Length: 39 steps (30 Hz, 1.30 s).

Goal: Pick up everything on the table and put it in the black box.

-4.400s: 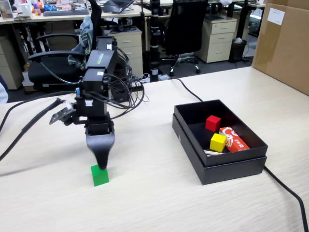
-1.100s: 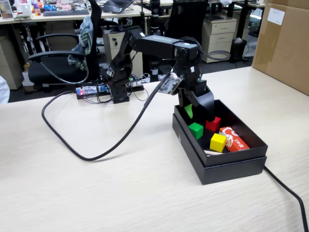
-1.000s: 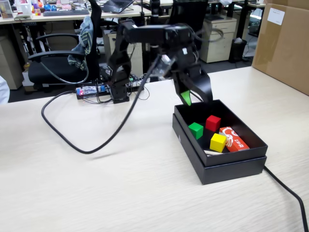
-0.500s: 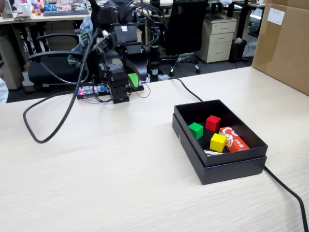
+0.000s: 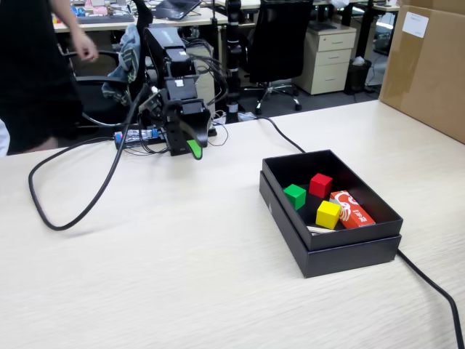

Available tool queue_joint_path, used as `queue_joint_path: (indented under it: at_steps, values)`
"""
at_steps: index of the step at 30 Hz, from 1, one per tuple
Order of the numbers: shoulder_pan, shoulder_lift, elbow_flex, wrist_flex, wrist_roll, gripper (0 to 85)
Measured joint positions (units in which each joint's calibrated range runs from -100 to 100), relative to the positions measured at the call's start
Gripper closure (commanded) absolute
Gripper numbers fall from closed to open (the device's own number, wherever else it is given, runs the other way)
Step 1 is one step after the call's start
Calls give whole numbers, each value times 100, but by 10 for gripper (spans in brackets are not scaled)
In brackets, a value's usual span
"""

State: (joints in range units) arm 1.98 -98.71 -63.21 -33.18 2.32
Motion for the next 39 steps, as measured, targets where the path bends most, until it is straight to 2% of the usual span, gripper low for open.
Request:
queue_joint_path:
  at_steps: [7, 13, 39]
  values:
    - [-49, -65, -2437, 2640, -249, 379]
    - [-59, -65, -3204, 3848, -352, 379]
    - [-54, -39, -3350, 3933, -342, 368]
